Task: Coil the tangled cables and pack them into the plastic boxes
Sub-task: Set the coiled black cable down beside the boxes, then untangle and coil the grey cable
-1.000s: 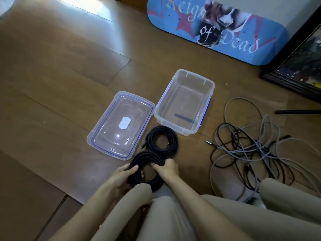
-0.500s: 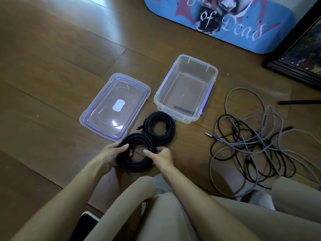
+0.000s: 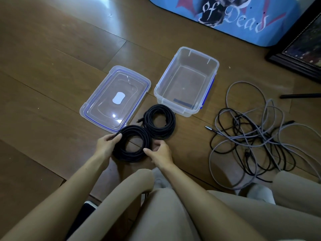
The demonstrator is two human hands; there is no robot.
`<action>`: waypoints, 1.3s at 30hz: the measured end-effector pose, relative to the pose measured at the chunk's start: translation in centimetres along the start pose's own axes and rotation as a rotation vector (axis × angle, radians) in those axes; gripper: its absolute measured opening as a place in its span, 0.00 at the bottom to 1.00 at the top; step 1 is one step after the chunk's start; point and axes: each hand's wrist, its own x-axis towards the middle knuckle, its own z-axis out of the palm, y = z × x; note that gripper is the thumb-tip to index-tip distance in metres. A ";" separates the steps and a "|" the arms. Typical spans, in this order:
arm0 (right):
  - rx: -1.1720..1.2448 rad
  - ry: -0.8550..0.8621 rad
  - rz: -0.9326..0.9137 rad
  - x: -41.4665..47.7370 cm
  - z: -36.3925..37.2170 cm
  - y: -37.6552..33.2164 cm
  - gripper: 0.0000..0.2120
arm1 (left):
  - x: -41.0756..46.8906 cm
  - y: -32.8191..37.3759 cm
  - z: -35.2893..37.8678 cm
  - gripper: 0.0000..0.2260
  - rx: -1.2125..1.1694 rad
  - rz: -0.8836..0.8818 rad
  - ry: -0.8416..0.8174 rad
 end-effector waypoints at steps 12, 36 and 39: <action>-0.011 0.100 0.048 -0.3 -4.5 -1.7 0.14 | -5.5 4.1 4.3 0.10 0.895 0.496 0.156; -0.964 0.163 0.252 -4.8 -28.2 11.6 0.33 | -11.3 0.9 30.0 0.17 0.922 -0.013 -0.668; -0.724 0.280 0.174 -4.3 -29.7 11.5 0.27 | -11.7 0.9 32.1 0.19 0.829 0.011 -0.645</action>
